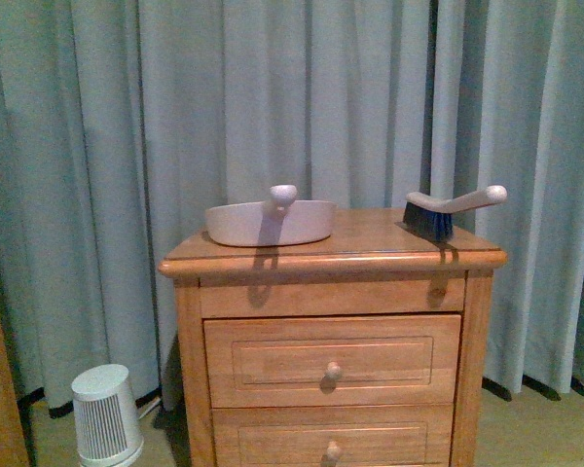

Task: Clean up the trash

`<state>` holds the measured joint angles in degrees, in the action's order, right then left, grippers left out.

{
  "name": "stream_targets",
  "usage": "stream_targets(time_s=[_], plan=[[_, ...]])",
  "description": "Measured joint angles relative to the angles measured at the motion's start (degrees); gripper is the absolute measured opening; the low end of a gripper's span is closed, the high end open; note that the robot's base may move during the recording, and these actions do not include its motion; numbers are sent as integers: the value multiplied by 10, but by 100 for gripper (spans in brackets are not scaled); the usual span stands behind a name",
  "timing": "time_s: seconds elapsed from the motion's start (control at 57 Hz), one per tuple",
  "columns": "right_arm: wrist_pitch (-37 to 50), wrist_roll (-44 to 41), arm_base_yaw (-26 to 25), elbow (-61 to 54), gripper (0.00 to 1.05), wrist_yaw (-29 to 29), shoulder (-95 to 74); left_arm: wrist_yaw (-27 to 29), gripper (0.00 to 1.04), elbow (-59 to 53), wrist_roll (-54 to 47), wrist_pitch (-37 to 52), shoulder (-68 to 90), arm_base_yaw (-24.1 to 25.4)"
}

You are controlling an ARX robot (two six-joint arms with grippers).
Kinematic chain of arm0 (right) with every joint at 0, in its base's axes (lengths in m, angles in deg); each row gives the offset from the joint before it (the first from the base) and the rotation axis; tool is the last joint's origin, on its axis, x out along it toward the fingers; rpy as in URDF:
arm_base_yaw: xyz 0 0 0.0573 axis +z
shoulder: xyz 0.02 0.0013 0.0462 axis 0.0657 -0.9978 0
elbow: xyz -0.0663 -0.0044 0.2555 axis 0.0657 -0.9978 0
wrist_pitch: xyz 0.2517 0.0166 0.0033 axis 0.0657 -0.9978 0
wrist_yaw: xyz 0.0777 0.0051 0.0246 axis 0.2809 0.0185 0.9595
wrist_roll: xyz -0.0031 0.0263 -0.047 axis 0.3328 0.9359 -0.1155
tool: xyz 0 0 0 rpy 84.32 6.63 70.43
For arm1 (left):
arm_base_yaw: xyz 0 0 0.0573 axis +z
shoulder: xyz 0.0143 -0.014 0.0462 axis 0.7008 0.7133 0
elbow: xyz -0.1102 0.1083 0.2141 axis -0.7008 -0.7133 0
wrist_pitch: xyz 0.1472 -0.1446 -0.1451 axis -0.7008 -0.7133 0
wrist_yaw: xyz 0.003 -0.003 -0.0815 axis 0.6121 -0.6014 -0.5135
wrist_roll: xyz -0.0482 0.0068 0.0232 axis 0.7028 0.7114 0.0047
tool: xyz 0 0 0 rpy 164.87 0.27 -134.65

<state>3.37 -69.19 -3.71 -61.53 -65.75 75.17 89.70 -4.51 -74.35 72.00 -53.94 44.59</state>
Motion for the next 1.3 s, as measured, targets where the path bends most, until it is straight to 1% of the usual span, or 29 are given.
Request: stream_targets(time_s=[1.298], plan=[[0,0,0,0,97,0,0,0,97,0,0,0,0,0]])
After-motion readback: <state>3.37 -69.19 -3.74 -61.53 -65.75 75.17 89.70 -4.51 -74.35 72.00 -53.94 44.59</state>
